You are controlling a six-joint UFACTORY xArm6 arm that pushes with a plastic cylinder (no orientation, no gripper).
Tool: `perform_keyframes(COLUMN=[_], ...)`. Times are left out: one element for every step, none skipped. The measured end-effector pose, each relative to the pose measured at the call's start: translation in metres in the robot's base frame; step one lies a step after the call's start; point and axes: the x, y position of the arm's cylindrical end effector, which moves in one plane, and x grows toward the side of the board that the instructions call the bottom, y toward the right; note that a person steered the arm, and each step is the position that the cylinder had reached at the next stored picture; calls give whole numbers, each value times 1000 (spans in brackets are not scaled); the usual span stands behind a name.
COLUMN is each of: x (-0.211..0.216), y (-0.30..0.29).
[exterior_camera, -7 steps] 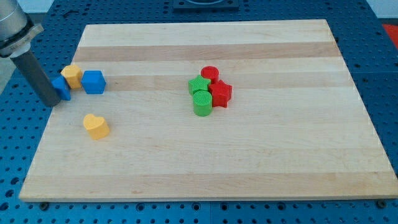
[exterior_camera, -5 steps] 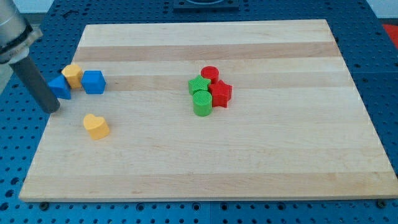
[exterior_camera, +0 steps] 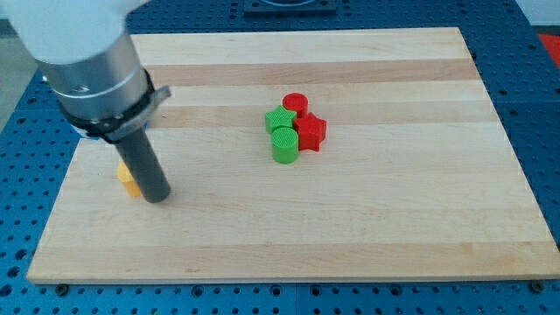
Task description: Slide the yellow heart to the blue cube
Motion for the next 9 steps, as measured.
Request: perform_keyframes(x=[-5,-5,-5,-24,-49,-54,-54,-54,-57], y=[-38,-47,-51,-53,-53,-53,-54,-57,-58])
